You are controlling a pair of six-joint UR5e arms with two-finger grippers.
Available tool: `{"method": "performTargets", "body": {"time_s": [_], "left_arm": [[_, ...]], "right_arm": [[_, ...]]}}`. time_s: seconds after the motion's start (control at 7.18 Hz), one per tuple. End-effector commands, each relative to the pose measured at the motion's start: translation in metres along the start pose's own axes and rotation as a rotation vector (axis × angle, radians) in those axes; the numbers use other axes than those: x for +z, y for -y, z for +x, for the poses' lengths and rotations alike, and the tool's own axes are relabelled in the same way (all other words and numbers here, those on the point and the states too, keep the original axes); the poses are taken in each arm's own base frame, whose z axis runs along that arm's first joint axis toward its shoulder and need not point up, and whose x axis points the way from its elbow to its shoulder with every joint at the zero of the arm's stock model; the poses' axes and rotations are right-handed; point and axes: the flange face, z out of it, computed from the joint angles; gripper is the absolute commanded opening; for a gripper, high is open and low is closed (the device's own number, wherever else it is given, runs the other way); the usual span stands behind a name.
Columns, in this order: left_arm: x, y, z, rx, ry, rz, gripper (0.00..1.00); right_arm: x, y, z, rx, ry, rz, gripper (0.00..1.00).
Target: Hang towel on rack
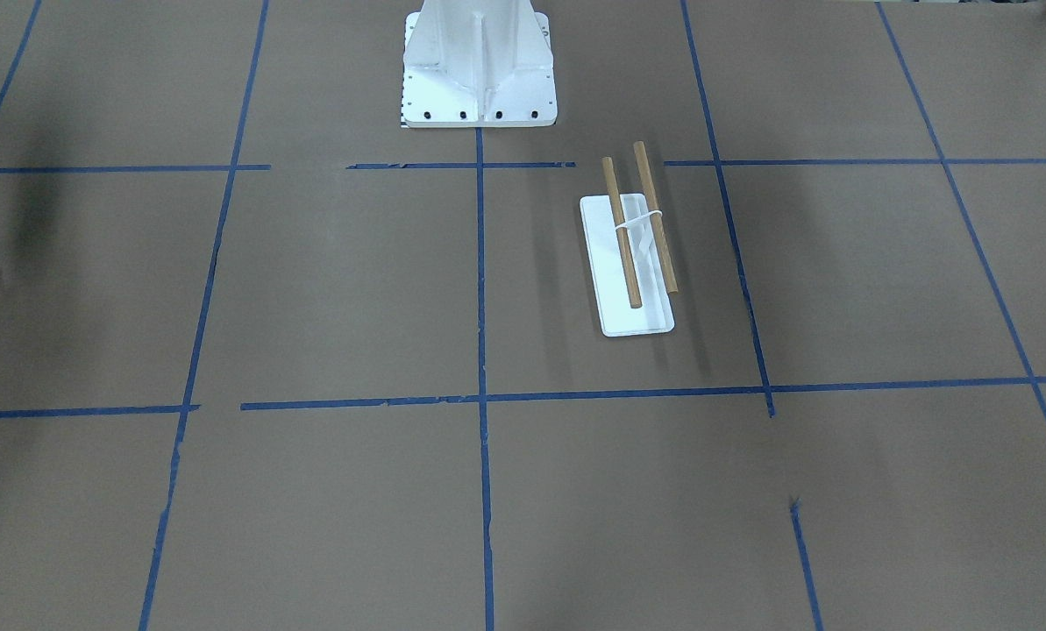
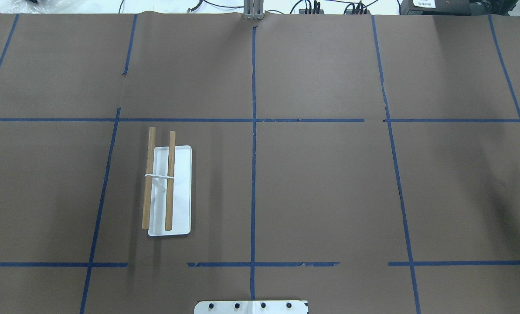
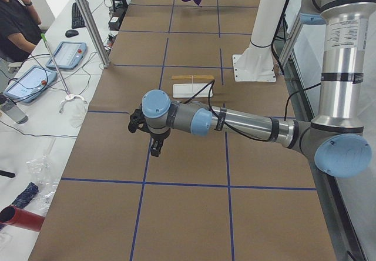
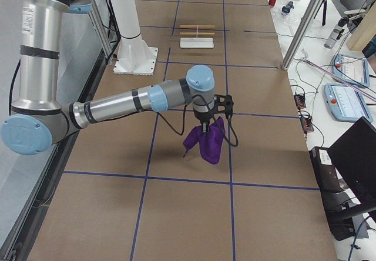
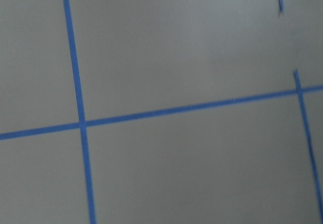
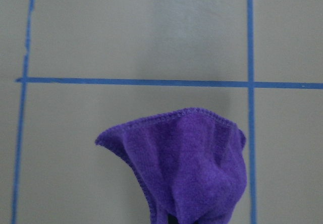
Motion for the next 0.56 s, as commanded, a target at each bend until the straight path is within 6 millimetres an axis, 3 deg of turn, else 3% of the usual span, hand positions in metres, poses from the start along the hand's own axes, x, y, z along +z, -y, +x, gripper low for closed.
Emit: {"method": "performTargets", "body": {"time_s": [0.0,0.14,0.28,0.42], "left_arm": [[0.003,0.01,0.055,-0.133,-0.062,0.037,1.0],[0.009,0.019,0.085,-0.216,-0.094,0.038,1.0],[0.01,0.035,0.12,-0.284,-0.134,0.028,1.0],[0.015,0.038,0.148,-0.374,-0.194,-0.051,1.0]], "right_arm": [[-0.014,0.019,-0.154,0.188,0.116,-0.024,0.0],[-0.017,0.023,-0.213,0.257,0.16,-0.041,0.0],[-0.02,0.023,-0.286,0.342,0.205,-0.062,0.0],[-0.021,0.016,-0.346,0.418,0.233,-0.064,0.0]]}}
